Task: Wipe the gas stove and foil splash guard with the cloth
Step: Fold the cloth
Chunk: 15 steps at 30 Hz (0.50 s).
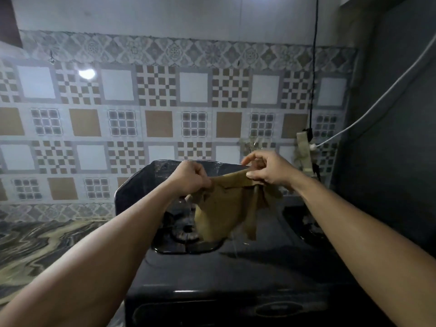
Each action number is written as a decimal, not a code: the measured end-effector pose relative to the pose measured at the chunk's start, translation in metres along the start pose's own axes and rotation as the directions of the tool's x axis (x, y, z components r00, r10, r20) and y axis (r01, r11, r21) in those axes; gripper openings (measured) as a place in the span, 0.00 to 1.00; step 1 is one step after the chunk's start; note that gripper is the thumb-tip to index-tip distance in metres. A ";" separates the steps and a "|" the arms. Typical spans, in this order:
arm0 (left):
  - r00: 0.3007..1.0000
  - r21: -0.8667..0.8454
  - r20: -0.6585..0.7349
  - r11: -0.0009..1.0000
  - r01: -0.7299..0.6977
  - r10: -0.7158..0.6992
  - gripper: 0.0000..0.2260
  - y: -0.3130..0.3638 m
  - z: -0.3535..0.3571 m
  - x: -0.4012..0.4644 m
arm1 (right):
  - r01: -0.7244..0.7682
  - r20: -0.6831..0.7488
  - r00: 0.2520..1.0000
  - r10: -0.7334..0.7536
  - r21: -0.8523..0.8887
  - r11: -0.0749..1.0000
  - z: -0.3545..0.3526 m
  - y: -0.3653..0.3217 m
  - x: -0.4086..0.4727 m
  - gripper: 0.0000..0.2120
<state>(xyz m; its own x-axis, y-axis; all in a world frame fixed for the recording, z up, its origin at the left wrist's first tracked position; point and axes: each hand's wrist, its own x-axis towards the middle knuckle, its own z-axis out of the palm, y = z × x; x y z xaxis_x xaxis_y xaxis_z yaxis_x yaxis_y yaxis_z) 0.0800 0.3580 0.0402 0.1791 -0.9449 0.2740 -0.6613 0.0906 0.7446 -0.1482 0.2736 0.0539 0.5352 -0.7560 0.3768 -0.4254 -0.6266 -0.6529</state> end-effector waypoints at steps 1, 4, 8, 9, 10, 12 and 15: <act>1.000 -0.004 0.003 1.000 -0.022 0.022 0.10 0.008 0.010 0.012 | 0.026 -0.018 0.999 -0.027 -0.054 0.998 -0.008 0.009 0.006 0.10; 0.998 -0.035 0.022 0.997 -0.065 0.065 0.14 0.026 0.038 0.047 | 0.044 -0.082 0.995 -0.060 -0.187 0.981 -0.030 0.039 0.025 0.10; 0.994 0.010 0.057 0.996 -0.089 0.088 0.13 0.037 0.068 0.091 | 0.035 -0.111 0.991 -0.077 -0.337 0.941 -0.050 0.075 0.044 0.09; 0.994 0.037 0.069 0.995 -0.092 0.089 0.13 0.039 0.077 0.101 | 0.035 -0.102 0.992 -0.078 -0.365 0.930 -0.054 0.084 0.049 0.09; 0.993 0.061 0.075 0.994 -0.092 0.087 0.13 0.042 0.083 0.109 | 0.039 -0.086 0.993 -0.078 -0.383 0.923 -0.057 0.091 0.053 0.10; 0.993 0.087 0.078 0.992 -0.094 0.087 0.11 0.045 0.098 0.126 | 0.042 -0.047 0.997 -0.068 -0.413 0.910 -0.062 0.108 0.062 0.12; 0.996 0.102 0.041 0.991 -0.082 0.078 0.07 0.046 0.118 0.153 | 0.038 -0.030 0.998 -0.058 -0.454 0.890 -0.070 0.134 0.080 0.12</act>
<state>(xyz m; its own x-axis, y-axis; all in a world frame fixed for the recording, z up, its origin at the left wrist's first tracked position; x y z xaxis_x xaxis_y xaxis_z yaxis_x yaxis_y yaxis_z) -0.0087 0.1808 0.0449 0.0967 -0.9472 0.3057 -0.7449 0.1348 0.6534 -0.2137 0.1161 0.0422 0.5370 -0.7237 0.4334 -0.6897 -0.6725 -0.2684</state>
